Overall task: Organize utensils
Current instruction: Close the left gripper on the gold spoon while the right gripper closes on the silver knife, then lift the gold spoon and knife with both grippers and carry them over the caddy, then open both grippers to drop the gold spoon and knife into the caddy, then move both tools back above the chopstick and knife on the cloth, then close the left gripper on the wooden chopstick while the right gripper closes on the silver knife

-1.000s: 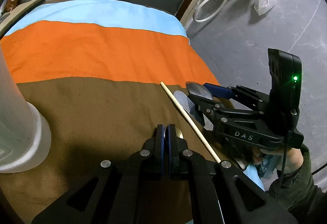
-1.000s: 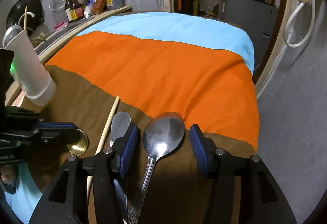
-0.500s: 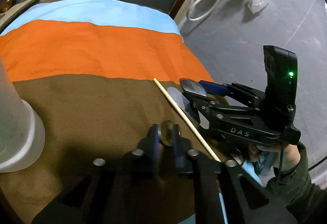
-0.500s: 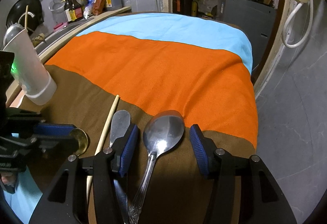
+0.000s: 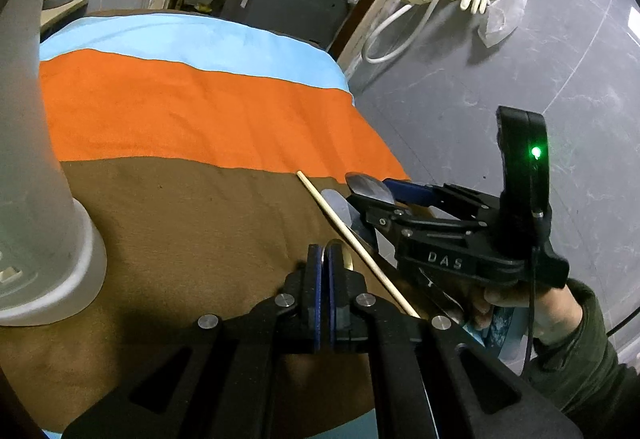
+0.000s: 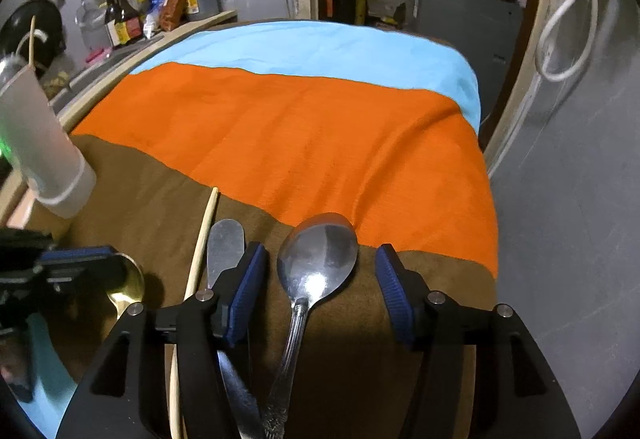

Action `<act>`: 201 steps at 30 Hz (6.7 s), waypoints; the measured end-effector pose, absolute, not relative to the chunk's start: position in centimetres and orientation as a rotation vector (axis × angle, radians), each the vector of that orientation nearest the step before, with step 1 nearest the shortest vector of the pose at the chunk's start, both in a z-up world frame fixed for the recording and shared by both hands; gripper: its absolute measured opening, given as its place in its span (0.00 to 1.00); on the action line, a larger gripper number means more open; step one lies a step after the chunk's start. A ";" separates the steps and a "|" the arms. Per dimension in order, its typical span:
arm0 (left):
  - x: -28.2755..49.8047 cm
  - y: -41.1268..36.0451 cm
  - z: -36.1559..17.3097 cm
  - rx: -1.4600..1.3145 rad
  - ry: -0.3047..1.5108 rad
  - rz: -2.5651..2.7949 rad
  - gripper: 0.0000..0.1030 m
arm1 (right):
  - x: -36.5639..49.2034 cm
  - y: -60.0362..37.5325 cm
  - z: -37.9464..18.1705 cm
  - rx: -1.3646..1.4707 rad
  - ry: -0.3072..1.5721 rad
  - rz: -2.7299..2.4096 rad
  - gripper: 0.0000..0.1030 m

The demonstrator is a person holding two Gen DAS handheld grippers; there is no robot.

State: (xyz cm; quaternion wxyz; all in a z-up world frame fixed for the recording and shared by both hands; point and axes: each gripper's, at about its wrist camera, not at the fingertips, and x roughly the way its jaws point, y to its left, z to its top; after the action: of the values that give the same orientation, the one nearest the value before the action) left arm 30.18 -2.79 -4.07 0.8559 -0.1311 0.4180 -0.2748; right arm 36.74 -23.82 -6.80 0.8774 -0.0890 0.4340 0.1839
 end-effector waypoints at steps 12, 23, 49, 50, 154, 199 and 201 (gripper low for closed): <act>28.5 -2.7 -2.5 -0.251 0.762 -0.567 0.00 | 34.7 -21.5 -6.5 -0.274 0.845 0.350 0.04; 26.3 -2.9 0.0 -0.212 0.580 -0.531 0.00 | 30.9 -24.3 -3.0 -0.108 0.593 0.376 0.02; 17.5 4.3 12.1 -0.012 0.170 -0.163 0.00 | 24.0 -17.7 7.9 0.031 -0.100 0.619 0.02; 17.3 4.9 12.4 0.000 0.162 -0.139 0.00 | 24.1 -17.3 8.2 0.048 -0.107 0.642 0.02; 20.2 -1.1 0.6 -0.065 0.398 -0.196 0.91 | 33.5 -27.0 -0.7 -0.014 0.519 0.609 0.90; 31.1 -6.6 -3.8 -0.202 0.981 -0.487 0.34 | 29.2 -27.1 -6.4 -0.258 0.768 0.504 0.14; 31.6 -7.1 -3.8 -0.178 0.998 -0.489 0.33 | 29.2 -27.8 -6.5 -0.244 0.769 0.484 0.14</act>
State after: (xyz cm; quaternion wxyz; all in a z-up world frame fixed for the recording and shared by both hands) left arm 31.64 -7.09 -3.80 0.8459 -0.0842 0.4729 -0.2319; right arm 29.19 -27.78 -6.51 0.8914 -0.1174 0.3706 0.2331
